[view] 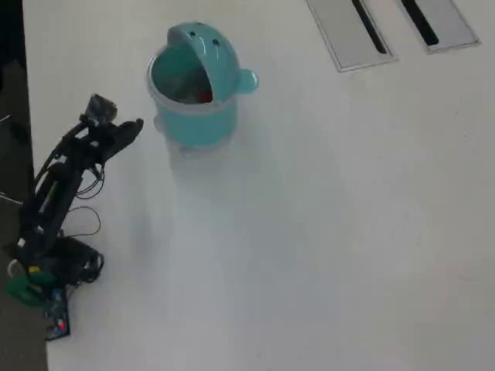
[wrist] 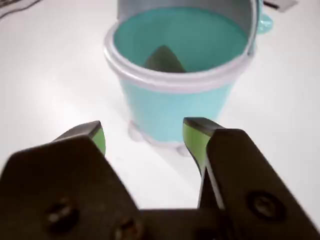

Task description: Grasp RGB lego blocks and put them in the bin one by one.

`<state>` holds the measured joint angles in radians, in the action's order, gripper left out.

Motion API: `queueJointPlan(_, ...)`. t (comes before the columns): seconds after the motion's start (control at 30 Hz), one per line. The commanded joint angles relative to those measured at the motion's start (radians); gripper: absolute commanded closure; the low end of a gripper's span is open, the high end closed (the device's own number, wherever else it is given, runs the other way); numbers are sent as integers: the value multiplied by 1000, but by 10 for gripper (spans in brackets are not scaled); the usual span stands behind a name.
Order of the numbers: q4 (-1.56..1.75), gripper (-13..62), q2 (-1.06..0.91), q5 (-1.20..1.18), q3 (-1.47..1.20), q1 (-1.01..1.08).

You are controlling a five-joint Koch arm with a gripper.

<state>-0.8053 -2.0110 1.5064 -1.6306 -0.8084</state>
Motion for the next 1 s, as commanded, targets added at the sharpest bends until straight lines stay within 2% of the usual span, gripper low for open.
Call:
queueJointPlan(0.0, 98, 208, -67, -75, 14, 32)
queueJointPlan(0.37, 419, 184, -279, -377, -393, 238)
queueJointPlan(0.47, 482, 184, -299, -574, -445, 305)
queueJointPlan(0.67, 532, 184, -337, -821, -528, 377)
queueJointPlan(0.97, 565, 176, -347, -1103, -588, 449)
